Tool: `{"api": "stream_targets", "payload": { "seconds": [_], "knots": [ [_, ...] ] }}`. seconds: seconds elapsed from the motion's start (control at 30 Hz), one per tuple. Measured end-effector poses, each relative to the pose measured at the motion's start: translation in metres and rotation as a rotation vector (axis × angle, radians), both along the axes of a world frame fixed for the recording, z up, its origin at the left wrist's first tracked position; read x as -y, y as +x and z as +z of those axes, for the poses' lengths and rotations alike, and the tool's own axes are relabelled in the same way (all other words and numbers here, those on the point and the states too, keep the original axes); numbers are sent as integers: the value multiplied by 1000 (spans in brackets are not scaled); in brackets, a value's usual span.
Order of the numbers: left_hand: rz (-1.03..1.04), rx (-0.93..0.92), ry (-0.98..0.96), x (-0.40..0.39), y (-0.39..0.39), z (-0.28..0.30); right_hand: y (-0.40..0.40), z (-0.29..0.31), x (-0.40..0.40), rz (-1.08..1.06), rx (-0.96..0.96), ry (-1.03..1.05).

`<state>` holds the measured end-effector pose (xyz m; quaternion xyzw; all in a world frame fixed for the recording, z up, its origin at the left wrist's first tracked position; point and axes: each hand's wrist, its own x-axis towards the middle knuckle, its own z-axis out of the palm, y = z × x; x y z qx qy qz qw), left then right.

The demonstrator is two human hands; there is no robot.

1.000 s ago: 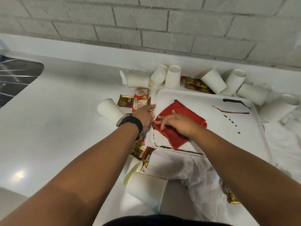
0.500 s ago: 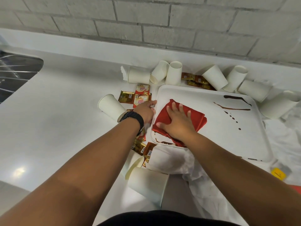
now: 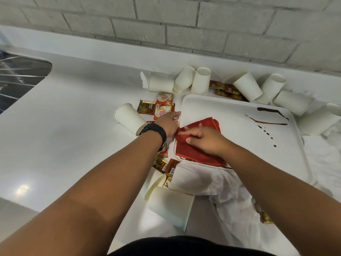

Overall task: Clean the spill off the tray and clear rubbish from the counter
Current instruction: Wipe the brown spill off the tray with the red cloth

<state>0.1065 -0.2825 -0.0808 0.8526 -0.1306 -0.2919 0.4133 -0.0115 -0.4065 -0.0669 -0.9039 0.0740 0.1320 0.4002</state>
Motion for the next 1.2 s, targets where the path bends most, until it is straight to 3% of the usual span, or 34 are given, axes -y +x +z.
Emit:
{"api": "stream_targets", "payload": {
  "seconds": [0.63, 1.2],
  "knots": [
    [-50, 118, 73, 2, -2, 4, -7, 29, -9, 294, -109, -93],
    [-15, 117, 116, 3, -5, 10, -43, 34, 34, 261, -198, -135]
  ]
}}
